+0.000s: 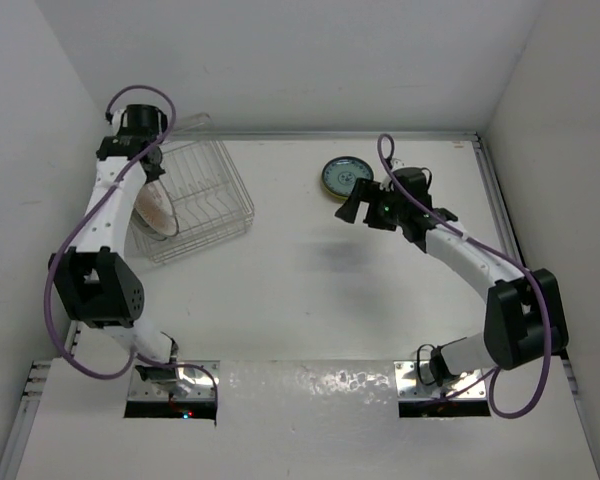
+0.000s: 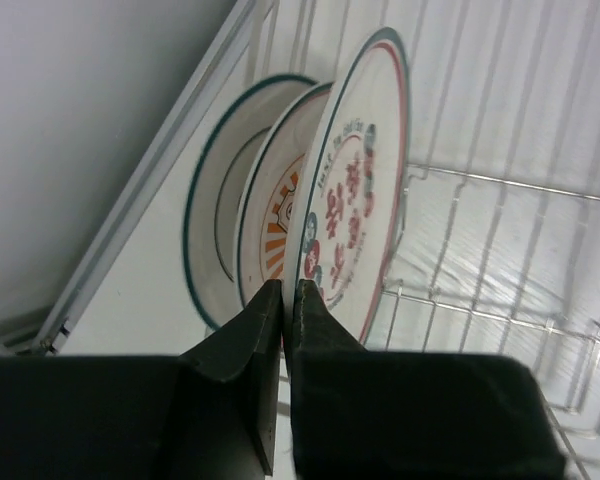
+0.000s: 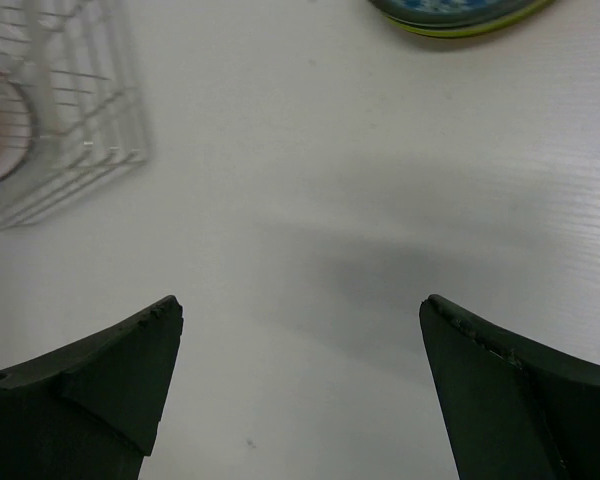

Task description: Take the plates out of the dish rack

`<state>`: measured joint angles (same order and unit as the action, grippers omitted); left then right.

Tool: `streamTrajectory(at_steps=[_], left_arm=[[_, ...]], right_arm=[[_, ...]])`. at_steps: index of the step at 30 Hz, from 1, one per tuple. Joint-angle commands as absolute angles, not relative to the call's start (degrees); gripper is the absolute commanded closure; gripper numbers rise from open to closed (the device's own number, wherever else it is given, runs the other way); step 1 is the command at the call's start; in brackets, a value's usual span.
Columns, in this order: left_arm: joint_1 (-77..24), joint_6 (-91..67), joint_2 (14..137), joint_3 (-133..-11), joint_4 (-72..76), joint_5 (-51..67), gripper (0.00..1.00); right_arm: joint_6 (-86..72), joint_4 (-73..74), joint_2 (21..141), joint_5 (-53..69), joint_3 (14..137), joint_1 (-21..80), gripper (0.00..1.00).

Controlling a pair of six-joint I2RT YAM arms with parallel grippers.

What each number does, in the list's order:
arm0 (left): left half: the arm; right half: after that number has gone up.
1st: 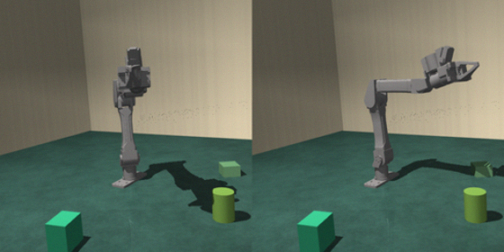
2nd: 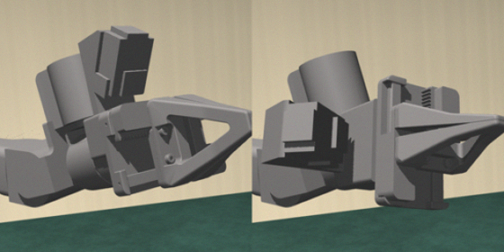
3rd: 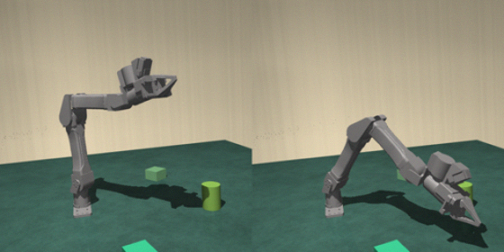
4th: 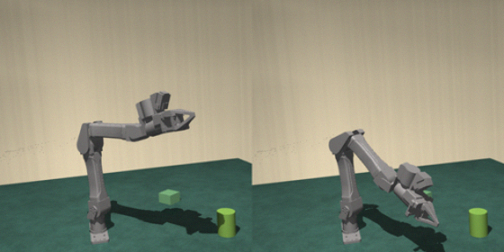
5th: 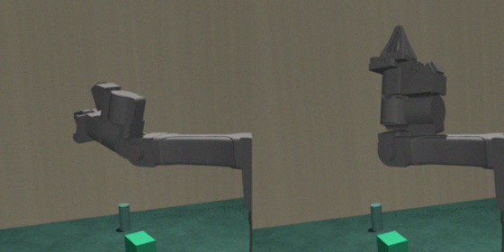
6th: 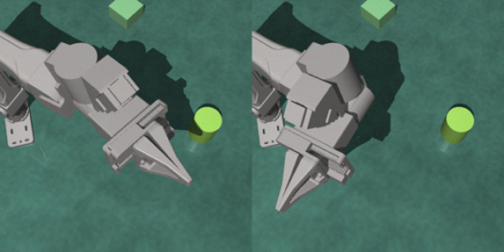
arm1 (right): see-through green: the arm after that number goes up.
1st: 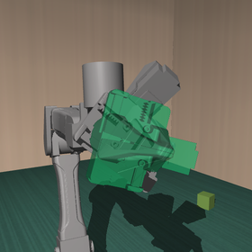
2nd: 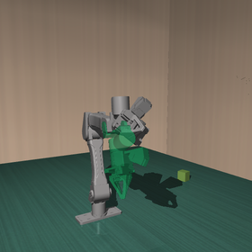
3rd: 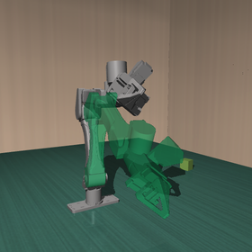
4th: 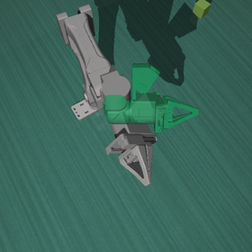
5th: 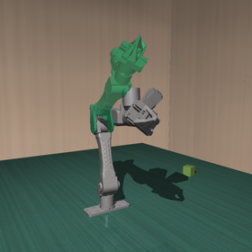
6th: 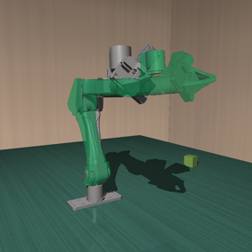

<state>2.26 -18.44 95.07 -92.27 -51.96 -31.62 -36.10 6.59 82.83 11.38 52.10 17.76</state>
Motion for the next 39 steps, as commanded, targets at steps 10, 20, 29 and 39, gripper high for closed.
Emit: streamTrajectory(at_steps=[10, 20, 29, 39], left_arm=[[2.55, -17.3, 72.52, -86.24, -37.29, 22.26, 1.0], [1.93, -27.15, 68.11, -67.24, -17.95, 42.71, 1.0], [1.93, -31.21, 69.69, -60.73, -10.98, 45.54, 1.0], [1.49, -18.46, 67.87, -70.04, -35.75, 2.94, 0.0]], right_arm=[[-78.48, -56.86, 93.6, 37.18, 51.92, 22.4, 0.01], [-66.09, -42.19, 95.71, 27.07, 58.01, 28.21, 0.02], [-67.06, -43.77, 98.97, 25.32, 56.69, 28.56, 1.0], [-63.93, -28.68, 84.5, 12.67, 37.01, 17.77, 1.0]])
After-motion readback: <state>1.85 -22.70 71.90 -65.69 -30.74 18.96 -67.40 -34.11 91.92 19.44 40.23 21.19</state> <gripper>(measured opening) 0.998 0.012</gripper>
